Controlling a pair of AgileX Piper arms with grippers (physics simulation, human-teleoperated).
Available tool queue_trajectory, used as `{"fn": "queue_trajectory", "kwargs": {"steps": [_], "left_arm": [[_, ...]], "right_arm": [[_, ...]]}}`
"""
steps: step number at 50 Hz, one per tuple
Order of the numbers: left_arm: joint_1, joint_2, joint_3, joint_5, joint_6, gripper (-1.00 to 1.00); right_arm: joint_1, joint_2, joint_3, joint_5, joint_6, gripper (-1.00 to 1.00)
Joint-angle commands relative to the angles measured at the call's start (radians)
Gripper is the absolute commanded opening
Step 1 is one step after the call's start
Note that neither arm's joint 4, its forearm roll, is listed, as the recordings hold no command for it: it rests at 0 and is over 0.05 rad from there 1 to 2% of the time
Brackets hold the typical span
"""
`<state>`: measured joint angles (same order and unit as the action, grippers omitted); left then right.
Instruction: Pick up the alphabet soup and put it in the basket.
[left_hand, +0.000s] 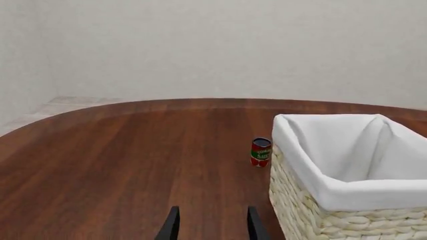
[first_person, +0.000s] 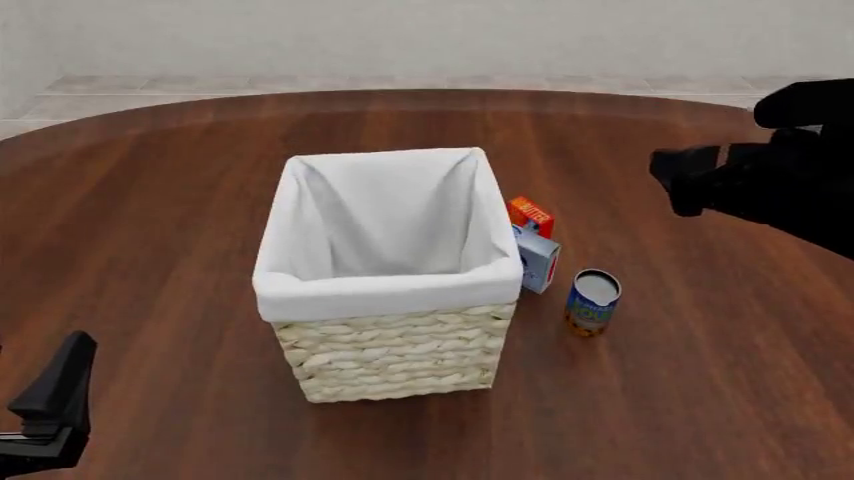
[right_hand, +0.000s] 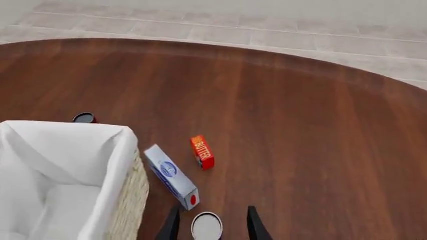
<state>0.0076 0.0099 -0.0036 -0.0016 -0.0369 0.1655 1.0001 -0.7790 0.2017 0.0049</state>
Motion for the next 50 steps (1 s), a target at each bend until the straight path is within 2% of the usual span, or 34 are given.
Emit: {"fn": "queue_trajectory", "kwargs": {"steps": [1,18,34,50], "left_arm": [[0.000,0.000,0.000,0.000,-0.001,1.00],[-0.001,0.001,0.000,0.000,0.001,1.00],[-0.003,-0.003,0.000,-0.001,0.004,1.00],[-0.003,-0.003,0.000,0.000,0.004,1.00]], "right_arm": [[0.030,0.034,0.034,-0.025,0.018,1.00],[0.031,0.070,0.067,-0.069,0.038,1.00],[0.018,0.124,0.090,-0.129,0.039,1.00],[0.022,0.154,0.094,-0.149,0.037,1.00]]}}
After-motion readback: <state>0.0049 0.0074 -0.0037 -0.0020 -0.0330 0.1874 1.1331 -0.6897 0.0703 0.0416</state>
